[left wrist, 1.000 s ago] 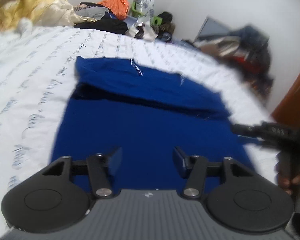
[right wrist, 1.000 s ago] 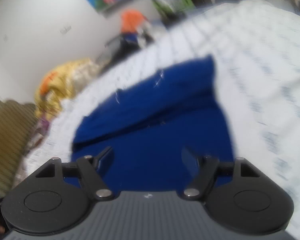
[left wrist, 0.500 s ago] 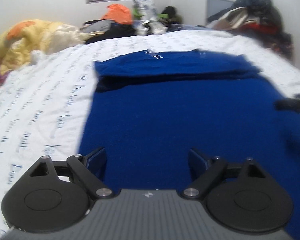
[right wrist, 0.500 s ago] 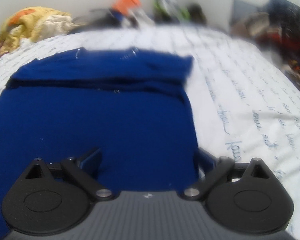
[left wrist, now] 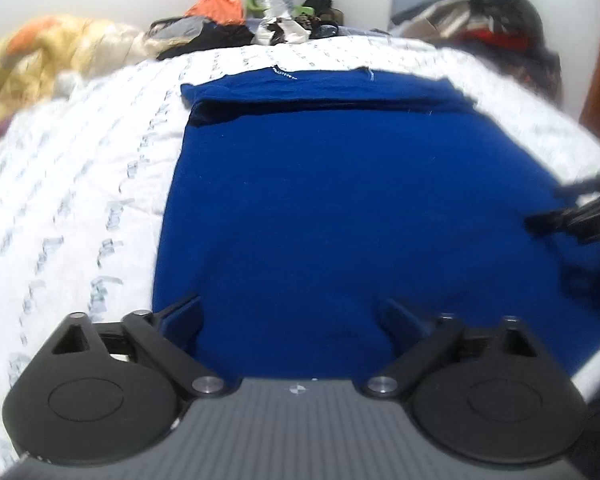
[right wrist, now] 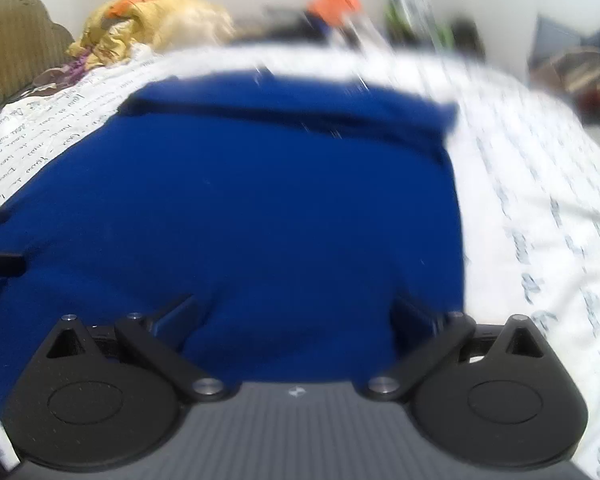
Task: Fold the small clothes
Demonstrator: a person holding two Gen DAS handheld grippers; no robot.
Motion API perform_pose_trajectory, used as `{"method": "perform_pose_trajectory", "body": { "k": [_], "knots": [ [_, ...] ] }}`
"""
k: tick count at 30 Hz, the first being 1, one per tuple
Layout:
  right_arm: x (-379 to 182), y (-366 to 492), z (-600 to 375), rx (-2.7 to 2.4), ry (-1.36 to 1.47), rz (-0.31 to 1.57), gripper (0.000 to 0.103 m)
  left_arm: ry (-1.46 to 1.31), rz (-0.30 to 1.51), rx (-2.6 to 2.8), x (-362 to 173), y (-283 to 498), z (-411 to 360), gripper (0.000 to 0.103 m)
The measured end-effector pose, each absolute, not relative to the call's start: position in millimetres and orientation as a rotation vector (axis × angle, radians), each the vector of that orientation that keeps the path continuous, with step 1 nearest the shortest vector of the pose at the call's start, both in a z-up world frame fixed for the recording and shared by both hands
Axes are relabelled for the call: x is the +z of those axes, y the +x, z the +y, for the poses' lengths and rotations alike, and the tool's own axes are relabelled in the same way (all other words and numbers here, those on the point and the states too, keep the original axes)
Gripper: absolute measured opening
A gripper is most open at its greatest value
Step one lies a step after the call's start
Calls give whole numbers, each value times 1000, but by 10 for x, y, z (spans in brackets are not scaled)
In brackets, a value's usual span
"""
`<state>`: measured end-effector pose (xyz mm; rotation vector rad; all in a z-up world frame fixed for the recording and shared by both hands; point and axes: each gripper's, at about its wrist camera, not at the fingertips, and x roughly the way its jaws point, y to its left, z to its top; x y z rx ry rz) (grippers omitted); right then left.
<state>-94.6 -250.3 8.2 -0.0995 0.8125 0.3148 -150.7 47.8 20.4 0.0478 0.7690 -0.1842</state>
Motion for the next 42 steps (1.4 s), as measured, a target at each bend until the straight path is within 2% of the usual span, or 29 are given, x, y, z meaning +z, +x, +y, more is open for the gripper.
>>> {"method": "perform_pose_trajectory", "body": {
  "k": [5,7,8,12,14,17,20,25,30,37,42],
  "knots": [
    [223,-1173,-2156,452,-93,803,103,87,770,-289,193,-1615,226,93],
    [77,-1283,-2038,458,-195,799,103,145,768,-292,103,-1693,208,102],
    [44,-1414,-2079,474,-218,737,103,142,766,-293,89,-1738,257,103],
    [14,-1650,-2492,448,-157,735,103,121,775,-279,104,-1943,474,103],
    [42,-1758,-2609,440,-153,747,103,96,768,-230,165,-2049,549,97],
    [207,-1696,-2740,383,-47,864,103,-29,784,-169,249,-2168,807,96],
    [333,-1710,-3071,327,86,837,103,-209,811,-145,315,-2178,1108,95],
    [430,-1434,-3305,294,248,827,103,-293,742,-185,524,-1947,1084,96],
    [589,-757,-2774,302,129,614,103,-123,651,-249,587,-1299,493,99],
    [177,553,-2192,124,54,804,103,-121,643,-88,380,-337,199,99],
    [12,436,-2076,81,2,699,103,-40,672,-82,219,-336,154,103]
  ]
}}
